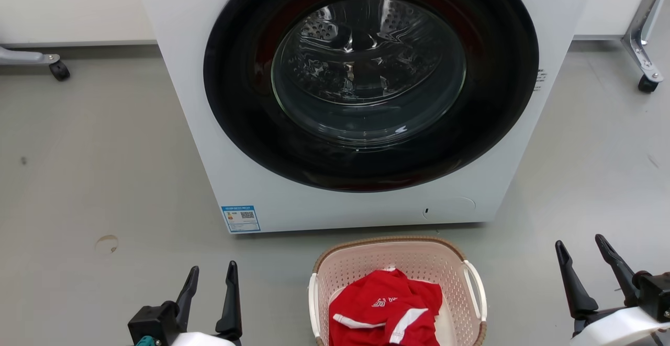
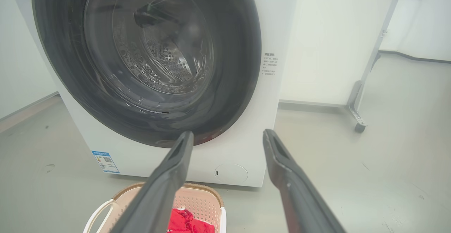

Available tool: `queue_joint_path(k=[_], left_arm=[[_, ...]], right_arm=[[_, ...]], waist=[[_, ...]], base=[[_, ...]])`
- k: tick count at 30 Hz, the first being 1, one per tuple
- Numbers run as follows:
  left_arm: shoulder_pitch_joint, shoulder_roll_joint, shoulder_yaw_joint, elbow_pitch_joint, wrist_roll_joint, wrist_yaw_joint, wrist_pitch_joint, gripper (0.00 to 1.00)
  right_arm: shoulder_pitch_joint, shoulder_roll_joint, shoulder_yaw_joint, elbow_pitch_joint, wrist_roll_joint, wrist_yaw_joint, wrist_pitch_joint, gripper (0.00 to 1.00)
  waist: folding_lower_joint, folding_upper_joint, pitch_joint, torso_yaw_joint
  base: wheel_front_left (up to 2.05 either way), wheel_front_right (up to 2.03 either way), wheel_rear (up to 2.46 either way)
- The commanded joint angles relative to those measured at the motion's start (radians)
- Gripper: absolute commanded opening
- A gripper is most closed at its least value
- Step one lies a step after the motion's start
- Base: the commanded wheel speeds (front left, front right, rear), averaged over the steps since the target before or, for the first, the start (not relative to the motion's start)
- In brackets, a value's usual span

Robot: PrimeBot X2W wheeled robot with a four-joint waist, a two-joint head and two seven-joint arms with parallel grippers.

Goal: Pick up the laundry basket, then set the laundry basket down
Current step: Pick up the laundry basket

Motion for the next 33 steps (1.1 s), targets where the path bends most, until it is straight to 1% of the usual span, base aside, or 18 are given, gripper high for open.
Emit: queue_joint_path(k=[1, 6, 12, 18, 25, 33], left_arm=[[-0.05, 0.005, 0.025, -0.022, 0.008, 0.005, -0.014, 1.0], [-0.075, 0.005, -0.003, -0.029, -0.001, 0.02, -0.014, 1.0], [-0.159, 0.005, -0.069, -0.027, -0.033, 0.063, -0.014, 1.0], [-0.272, 0.005, -0.17, -0.006, -0.085, 0.12, -0.014, 1.0], [-0.429, 0.005, -0.309, 0.031, -0.154, 0.181, -0.014, 1.0], [-0.571, 0.005, -0.435, 0.078, -0.244, 0.238, -0.014, 1.0]], right_arm=[[-0.022, -0.025, 0.015, -0.022, 0.001, 0.005, -0.015, 1.0], [-0.044, -0.031, 0.018, -0.021, 0.007, 0.005, -0.015, 1.0], [-0.116, -0.061, 0.015, -0.016, 0.025, 0.005, -0.015, 1.0], [-0.216, -0.109, 0.025, 0.015, 0.032, 0.005, -0.015, 1.0], [-0.346, -0.159, 0.051, 0.093, 0.037, 0.005, -0.015, 1.0], [-0.448, -0.19, 0.095, 0.171, 0.053, 0.005, -0.015, 1.0]], waist=[[0.0, -0.0001, 0.006, 0.001], [0.0, -0.0001, 0.07, 0.006], [0.0, -0.0001, 0.21, 0.02], [0.0, -0.0001, 0.377, 0.036], [0.0, -0.0001, 0.572, 0.054], [0.0, -0.0001, 0.739, 0.074]], base=[[0.0, 0.0, 0.0], [0.0, 0.0, 0.0], [0.0, 0.0, 0.0], [0.0, 0.0, 0.0], [0.0, 0.0, 0.0], [0.0, 0.0, 0.0]])
